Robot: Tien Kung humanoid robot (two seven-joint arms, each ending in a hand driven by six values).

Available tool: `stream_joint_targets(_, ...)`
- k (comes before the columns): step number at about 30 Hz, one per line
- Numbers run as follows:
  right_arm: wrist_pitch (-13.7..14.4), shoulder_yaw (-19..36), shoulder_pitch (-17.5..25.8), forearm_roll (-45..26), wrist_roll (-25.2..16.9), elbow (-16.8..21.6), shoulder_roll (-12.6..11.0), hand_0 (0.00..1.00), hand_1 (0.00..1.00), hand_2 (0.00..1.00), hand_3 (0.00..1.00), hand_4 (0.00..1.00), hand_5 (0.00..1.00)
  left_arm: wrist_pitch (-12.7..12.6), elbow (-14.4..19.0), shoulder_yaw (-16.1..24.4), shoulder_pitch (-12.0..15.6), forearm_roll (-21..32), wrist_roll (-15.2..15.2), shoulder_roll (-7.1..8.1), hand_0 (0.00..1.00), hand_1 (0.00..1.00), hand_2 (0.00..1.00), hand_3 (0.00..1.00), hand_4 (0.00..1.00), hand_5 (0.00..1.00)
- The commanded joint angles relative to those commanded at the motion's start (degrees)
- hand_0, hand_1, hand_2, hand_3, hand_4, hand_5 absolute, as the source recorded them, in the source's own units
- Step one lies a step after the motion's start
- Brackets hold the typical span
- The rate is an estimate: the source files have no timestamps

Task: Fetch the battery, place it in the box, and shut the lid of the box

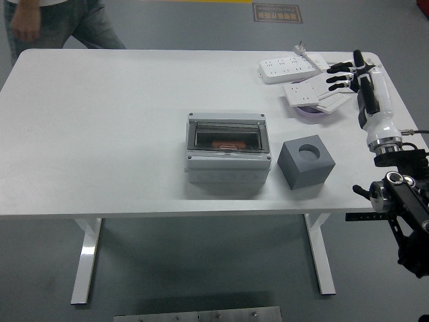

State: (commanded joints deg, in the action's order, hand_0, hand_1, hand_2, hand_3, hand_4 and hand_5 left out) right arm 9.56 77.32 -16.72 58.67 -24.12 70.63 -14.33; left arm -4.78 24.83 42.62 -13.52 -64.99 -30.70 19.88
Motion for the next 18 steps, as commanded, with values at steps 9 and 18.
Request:
stream_joint_targets(9,-1.25,3.21,3.80,-7.68,0.76,2.44,-0.41,0.624,0.645,0.662,0.701,0.666,0.187,-1.75,-0.16,-1.87,2.87,3.17,0.98,0.89,0.632,0.698,0.573,0.541,0.500,0.002)
stream_joint_targets(18,-1.76,1.43,4.12,-5.69,3.01,4.30,-1.47,0.654,0.677,0.695,0.758,0.609,0.068,-2.14,-0.24,-2.57,4.96,4.03,1.51,2.37,0.632,0.698,0.573,0.541,0.500,0.002)
